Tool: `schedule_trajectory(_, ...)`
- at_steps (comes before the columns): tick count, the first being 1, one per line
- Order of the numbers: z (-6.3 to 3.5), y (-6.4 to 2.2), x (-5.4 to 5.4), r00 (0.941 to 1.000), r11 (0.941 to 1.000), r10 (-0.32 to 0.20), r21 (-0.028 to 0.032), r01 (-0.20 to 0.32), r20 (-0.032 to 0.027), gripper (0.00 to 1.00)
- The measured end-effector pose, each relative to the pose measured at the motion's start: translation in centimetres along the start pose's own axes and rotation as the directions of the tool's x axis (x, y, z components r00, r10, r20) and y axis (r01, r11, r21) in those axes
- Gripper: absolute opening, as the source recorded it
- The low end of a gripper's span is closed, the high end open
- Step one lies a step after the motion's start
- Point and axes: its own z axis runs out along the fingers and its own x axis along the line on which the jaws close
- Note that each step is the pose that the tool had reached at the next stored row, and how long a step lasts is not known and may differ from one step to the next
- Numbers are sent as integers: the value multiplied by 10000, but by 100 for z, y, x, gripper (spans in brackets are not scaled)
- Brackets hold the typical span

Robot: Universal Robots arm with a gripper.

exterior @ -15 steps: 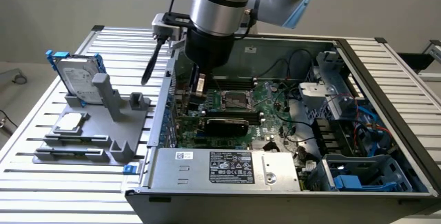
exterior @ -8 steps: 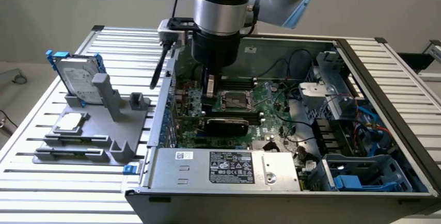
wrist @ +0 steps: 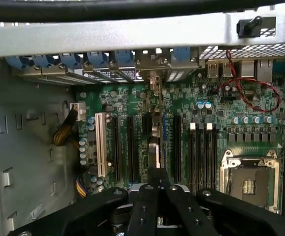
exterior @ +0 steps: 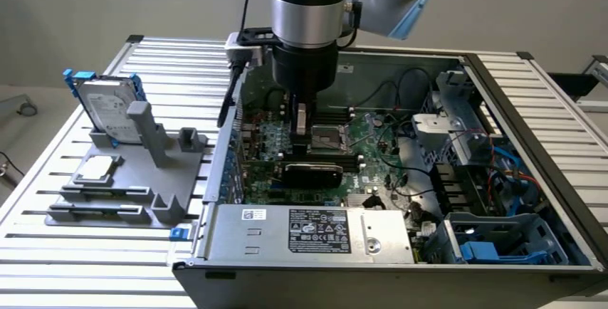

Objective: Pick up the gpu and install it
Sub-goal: 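Press down on the gpu until it lock into place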

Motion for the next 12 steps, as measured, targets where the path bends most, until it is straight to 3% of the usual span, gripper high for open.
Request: schedule_trajectory(12,-1,0,0,10000,10000,-7,-4,7,-1,11)
